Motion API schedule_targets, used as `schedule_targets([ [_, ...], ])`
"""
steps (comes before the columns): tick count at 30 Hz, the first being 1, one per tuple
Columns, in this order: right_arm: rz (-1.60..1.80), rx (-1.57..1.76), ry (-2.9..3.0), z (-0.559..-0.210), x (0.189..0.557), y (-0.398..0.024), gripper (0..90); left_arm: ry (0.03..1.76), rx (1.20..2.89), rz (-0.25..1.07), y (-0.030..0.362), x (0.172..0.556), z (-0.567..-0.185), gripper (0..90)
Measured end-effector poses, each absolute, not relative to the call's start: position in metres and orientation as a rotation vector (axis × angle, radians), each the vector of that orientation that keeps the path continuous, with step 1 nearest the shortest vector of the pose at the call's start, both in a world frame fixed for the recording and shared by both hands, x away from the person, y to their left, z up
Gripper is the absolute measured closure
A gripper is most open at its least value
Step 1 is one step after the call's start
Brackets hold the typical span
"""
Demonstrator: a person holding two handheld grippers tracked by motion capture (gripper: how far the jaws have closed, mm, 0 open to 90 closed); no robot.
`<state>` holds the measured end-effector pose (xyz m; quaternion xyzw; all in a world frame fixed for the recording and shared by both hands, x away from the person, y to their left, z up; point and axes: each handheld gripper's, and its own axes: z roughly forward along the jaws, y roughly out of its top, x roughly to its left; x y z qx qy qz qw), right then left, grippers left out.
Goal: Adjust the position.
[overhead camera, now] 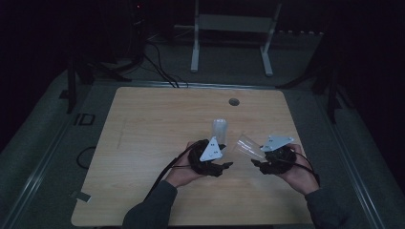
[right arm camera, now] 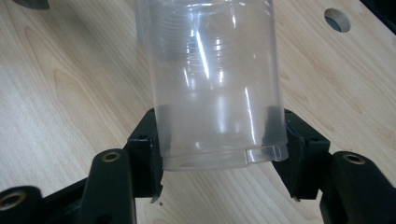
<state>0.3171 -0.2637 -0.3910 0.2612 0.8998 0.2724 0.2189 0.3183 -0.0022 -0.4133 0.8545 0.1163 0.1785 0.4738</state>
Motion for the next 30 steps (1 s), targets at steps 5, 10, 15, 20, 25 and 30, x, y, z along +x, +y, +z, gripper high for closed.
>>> schedule_targets([
  [5,0.786,0.739,2.46,-0.3901,0.3154,-0.2646,41.8,0.293,2.08,0.431,-0.0017,0.3188,-0.4129,38.4],
  [10,0.818,0.759,2.431,-0.3901,0.3135,-0.266,41.8,0.298,2.08,0.43,-0.0019,0.3188,-0.4128,38.6],
  [15,0.857,0.789,2.396,-0.3898,0.312,-0.2672,41.8,0.304,2.079,0.433,-0.0031,0.3186,-0.413,38.7],
  [20,0.889,0.791,2.364,-0.3895,0.3106,-0.2661,41.8,0.323,2.077,0.434,-0.0041,0.3191,-0.4129,39.2],
  [25,0.92,0.794,2.33,-0.3867,0.3102,-0.2653,41.8,0.333,2.066,0.426,-0.0024,0.3205,-0.4115,39.3],
  [30,0.951,0.806,2.292,-0.3813,0.3097,-0.2659,41.8,0.345,2.056,0.42,-0.001,0.3215,-0.4106,39.5],
])
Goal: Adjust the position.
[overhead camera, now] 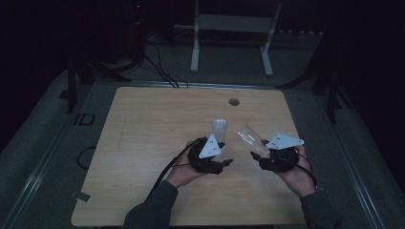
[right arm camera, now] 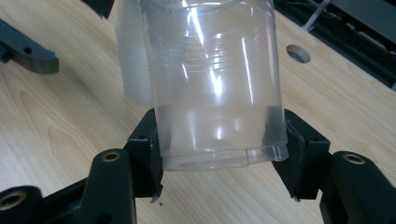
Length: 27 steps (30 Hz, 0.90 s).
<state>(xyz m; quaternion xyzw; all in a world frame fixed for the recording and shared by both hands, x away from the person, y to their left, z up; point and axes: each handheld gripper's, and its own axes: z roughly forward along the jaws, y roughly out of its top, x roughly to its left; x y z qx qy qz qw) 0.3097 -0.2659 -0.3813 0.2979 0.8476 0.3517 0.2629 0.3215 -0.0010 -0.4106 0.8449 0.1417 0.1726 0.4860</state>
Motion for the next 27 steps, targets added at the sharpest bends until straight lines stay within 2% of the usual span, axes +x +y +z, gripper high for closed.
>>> schedule_targets([
  [27,1.129,0.88,2.102,-0.3796,0.3034,-0.2569,41.8,0.429,1.997,0.392,0.0022,0.3252,-0.4041,39.9],
])
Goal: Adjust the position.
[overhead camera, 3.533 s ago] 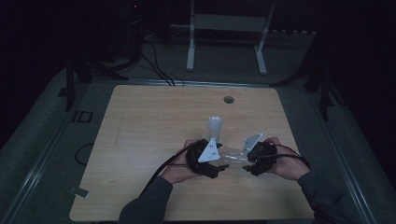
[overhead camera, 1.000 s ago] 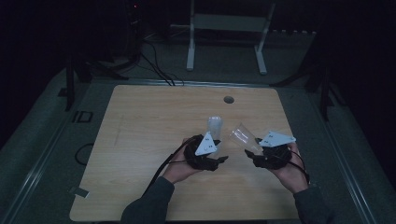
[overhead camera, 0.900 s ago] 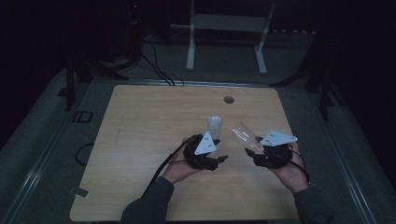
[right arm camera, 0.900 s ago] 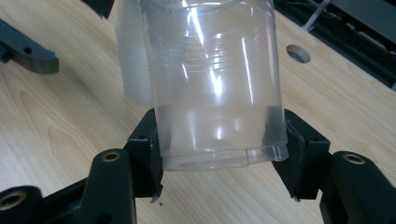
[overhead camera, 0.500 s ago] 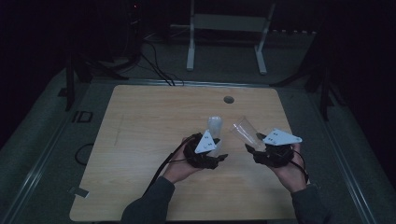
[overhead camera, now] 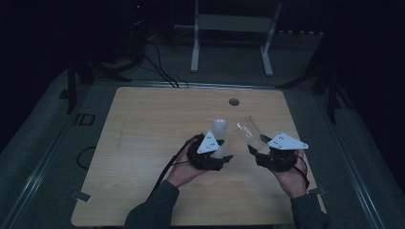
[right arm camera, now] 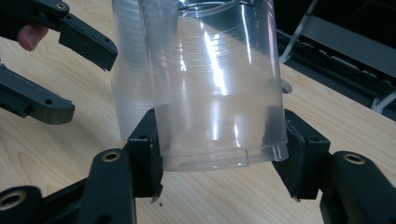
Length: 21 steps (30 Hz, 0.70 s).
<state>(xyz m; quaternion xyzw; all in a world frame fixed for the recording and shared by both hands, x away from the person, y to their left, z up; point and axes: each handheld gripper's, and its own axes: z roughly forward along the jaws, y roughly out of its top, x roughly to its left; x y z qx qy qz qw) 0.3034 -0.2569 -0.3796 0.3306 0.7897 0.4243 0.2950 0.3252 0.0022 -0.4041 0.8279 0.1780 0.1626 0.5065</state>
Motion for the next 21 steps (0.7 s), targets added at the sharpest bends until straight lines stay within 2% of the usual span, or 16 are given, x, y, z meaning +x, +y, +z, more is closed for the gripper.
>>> schedule_targets([
  [21,1.233,0.924,1.937,-0.377,0.295,-0.259,41.8,0.487,1.891,0.329,0.0,0.33,-0.392,37.7],
])
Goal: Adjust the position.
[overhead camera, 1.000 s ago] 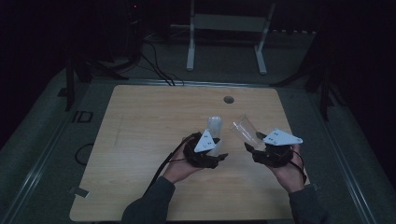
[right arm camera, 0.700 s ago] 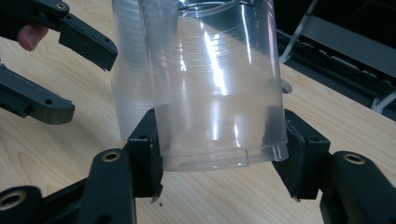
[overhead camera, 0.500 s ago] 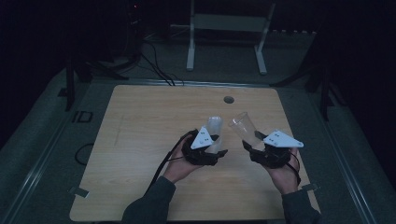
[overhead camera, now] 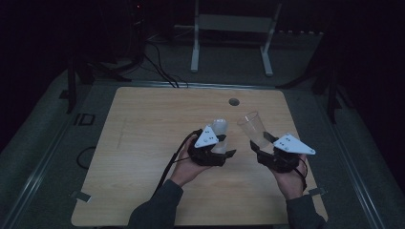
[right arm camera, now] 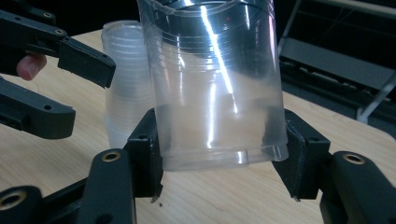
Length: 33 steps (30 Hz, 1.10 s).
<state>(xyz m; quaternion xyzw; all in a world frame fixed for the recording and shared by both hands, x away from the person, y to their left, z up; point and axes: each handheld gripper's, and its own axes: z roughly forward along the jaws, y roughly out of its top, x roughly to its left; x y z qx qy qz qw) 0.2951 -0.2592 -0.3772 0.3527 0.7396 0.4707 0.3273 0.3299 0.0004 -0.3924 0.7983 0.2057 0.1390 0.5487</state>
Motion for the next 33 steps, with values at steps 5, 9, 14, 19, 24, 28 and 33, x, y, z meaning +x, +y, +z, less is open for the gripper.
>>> schedule_targets([
  [5,1.249,0.918,1.912,-0.375,0.293,-0.259,41.7,0.494,1.868,0.315,0.001,0.331,-0.387,37.6],
  [9,1.257,0.912,1.896,-0.374,0.292,-0.258,41.8,0.493,1.859,0.313,0.0,0.332,-0.381,37.0],
  [14,1.255,0.909,1.895,-0.374,0.292,-0.257,41.7,0.496,1.844,0.301,-0.002,0.335,-0.374,35.7],
  [19,1.267,0.908,1.881,-0.374,0.291,-0.257,41.8,0.506,1.851,0.31,-0.005,0.338,-0.37,34.5],
  [24,1.273,0.909,1.867,-0.373,0.29,-0.257,41.7,0.516,1.832,0.28,-0.006,0.342,-0.367,33.7],
  [28,1.28,0.909,1.857,-0.372,0.289,-0.258,41.7,0.52,1.824,0.248,-0.007,0.345,-0.364,32.9],
  [33,1.264,0.905,1.835,-0.373,0.288,-0.256,41.7,0.525,1.82,0.234,-0.01,0.347,-0.36,31.1],
])
